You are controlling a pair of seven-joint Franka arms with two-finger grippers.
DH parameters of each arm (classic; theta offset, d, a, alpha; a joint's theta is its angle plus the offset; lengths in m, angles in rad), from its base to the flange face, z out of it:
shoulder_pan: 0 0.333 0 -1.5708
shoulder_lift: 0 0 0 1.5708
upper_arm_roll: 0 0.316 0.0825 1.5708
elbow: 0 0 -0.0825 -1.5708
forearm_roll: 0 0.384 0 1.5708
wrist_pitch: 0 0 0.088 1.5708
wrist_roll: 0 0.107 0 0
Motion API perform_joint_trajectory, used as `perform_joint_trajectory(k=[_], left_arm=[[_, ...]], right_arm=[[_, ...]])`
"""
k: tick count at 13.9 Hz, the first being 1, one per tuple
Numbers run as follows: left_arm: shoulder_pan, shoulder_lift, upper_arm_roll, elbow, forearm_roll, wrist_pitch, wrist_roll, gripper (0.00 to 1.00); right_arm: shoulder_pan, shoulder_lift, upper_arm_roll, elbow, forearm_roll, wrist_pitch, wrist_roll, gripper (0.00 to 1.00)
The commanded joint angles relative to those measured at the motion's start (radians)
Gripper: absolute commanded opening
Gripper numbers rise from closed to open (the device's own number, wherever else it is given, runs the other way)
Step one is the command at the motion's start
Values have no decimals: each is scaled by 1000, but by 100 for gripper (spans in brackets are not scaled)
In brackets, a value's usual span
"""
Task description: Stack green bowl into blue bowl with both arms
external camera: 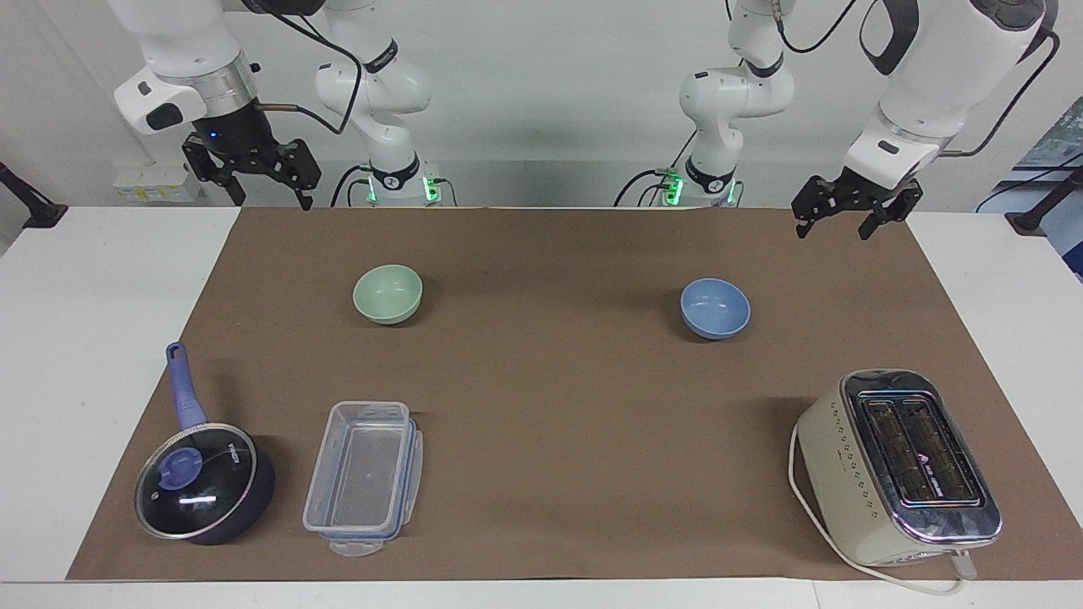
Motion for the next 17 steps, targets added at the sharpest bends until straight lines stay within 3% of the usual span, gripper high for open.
perform_joint_trajectory(k=[1, 11, 17], left_arm=[[11, -22, 0, -38, -32, 33, -7, 100], [14, -57, 6, -160, -44, 136, 2, 100], [25, -96, 8, -337, -94, 298, 77, 100]], right_arm=[[-10, -23, 3, -27, 2, 9, 3, 100], [-10, -23, 3, -27, 2, 7, 3, 100], [-10, -23, 3, -27, 2, 6, 1, 100]])
